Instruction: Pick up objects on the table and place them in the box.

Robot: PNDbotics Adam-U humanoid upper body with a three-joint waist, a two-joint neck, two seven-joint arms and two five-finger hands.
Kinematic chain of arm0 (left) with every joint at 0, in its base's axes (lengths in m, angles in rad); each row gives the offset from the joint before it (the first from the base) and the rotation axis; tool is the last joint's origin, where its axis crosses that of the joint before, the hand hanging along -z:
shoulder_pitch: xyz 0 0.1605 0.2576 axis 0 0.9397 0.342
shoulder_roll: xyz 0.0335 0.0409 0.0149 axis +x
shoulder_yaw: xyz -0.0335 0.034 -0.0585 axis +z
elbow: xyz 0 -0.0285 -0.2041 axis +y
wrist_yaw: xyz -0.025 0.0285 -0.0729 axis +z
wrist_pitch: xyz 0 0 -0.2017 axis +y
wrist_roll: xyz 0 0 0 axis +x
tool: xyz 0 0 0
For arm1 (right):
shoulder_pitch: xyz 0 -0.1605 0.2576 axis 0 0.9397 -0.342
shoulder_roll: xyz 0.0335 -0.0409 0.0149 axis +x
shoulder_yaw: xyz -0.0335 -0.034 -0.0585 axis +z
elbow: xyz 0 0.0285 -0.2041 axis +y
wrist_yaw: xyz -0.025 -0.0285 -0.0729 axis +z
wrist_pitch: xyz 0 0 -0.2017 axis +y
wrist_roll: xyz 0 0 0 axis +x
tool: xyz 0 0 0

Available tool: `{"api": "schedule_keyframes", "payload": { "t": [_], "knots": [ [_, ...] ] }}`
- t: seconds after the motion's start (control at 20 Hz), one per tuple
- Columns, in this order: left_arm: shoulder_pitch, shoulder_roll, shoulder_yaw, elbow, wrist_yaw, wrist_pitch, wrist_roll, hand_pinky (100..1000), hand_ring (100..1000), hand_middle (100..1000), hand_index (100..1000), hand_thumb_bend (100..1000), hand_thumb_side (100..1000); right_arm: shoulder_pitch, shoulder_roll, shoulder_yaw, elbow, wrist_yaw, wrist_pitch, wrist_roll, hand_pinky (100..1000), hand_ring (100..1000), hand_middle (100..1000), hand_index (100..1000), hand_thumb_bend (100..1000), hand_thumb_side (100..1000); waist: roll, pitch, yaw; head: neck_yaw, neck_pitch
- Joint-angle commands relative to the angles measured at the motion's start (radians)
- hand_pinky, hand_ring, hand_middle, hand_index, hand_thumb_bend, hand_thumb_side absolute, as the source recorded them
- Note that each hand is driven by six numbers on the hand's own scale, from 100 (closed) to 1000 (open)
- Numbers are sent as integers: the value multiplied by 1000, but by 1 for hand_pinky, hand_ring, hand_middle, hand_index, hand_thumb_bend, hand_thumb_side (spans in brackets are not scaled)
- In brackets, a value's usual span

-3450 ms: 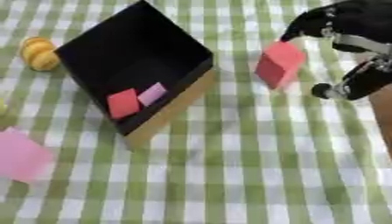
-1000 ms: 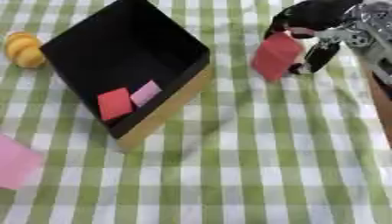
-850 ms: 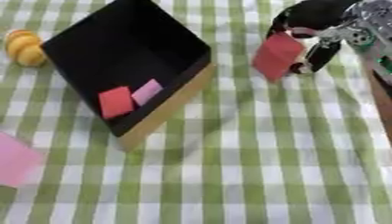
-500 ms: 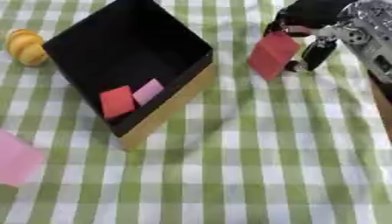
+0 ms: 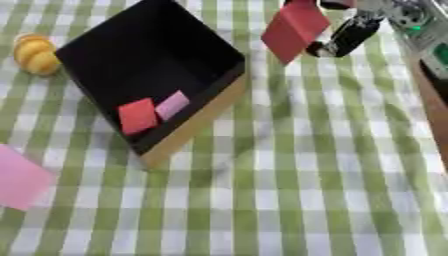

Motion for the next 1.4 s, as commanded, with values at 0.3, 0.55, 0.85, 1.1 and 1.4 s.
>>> {"api": "schedule_keyframes", "payload": {
  "t": [0.3, 0.55, 0.85, 1.1, 1.4],
  "knots": [
    [-20, 41, -2, -16, 2, -7, -16, 776, 746, 719, 787, 770, 773, -173, 110, 66, -84, -58, 42, 140, 752, 605, 407, 558, 151, 100, -2, -48, -3, -4, 19],
    [-35, 45, -9, -16, 4, -11, -24, 775, 746, 719, 787, 769, 775, -260, 213, 121, -33, -56, 27, 202, 752, 608, 421, 576, 153, 100, -7, -58, 1, -12, 26],
    [-58, 48, -16, -16, 6, -16, -34, 775, 745, 719, 787, 769, 776, -302, 295, 164, 35, -35, 3, 231, 752, 610, 432, 589, 166, 100, -16, -60, 13, -20, 26],
    [-67, 45, -19, -16, 7, -20, -37, 773, 745, 719, 787, 770, 776, -312, 354, 190, 115, 30, -9, 225, 751, 614, 439, 600, 189, 100, -20, -56, 24, -26, 21],
    [-72, 41, -19, -16, 9, -22, -37, 772, 744, 718, 786, 771, 775, -317, 416, 210, 221, 138, -35, 194, 766, 672, 508, 678, 306, 100, -23, -50, 34, -32, 16]
  ]
}}
